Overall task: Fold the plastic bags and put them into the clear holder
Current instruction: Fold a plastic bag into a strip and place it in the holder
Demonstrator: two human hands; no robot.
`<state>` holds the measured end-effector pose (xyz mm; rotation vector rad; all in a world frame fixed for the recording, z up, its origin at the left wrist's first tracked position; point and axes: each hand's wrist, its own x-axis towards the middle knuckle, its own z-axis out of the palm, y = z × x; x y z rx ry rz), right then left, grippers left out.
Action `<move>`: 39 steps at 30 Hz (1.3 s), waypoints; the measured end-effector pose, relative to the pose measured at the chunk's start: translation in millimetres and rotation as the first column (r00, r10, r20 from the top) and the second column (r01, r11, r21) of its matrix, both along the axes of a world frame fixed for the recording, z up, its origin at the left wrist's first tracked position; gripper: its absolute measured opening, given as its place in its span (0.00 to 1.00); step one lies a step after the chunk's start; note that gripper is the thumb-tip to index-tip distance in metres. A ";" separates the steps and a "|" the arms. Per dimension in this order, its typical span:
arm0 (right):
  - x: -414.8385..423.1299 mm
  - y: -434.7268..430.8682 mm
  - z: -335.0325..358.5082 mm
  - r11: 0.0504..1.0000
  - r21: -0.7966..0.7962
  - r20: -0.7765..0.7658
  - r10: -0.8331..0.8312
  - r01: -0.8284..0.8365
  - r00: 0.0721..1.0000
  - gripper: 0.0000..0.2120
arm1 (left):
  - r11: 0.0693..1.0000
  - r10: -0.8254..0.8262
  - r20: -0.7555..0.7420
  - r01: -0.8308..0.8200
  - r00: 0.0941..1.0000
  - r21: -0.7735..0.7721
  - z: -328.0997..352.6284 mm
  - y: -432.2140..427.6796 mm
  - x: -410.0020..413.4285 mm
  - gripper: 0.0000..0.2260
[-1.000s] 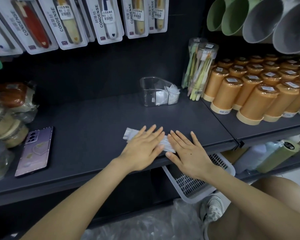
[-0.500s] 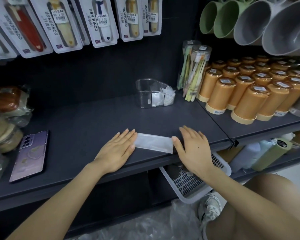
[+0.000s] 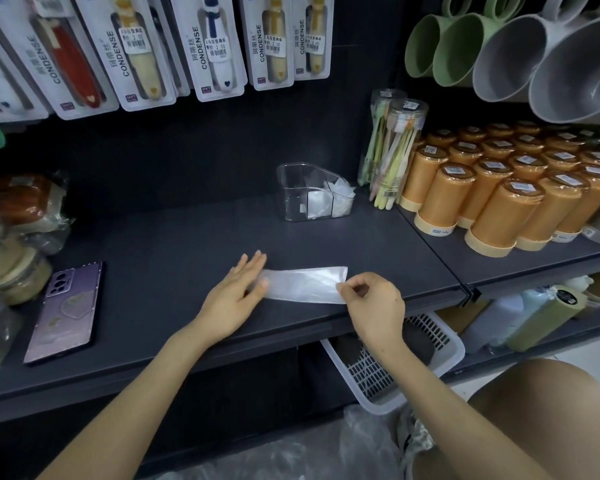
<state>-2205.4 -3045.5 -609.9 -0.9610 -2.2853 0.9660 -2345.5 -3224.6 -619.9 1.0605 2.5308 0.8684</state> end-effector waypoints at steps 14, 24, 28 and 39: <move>-17.3 37.9 104.2 0.788 0.071 0.030 0.612 -0.612 0.791 0.06 | 0.965 -0.159 0.436 0.045 0.886 0.259 71.3 28.5 19.5 0.04; -11.4 1.5 70.5 0.643 -0.598 -0.188 0.468 -0.478 0.864 0.14 | 0.822 -0.033 0.688 -0.372 0.725 0.432 63.8 24.8 37.7 0.03; -13.8 -13.8 58.6 0.614 -0.634 -0.279 0.385 -0.470 0.880 0.06 | 0.794 -0.021 0.719 -0.425 0.695 0.434 61.7 22.2 44.6 0.03; -16.3 -18.1 61.0 0.530 -0.687 -0.389 0.310 -0.497 0.867 0.09 | 0.761 -0.104 0.742 -0.428 0.662 0.488 65.9 11.6 47.5 0.09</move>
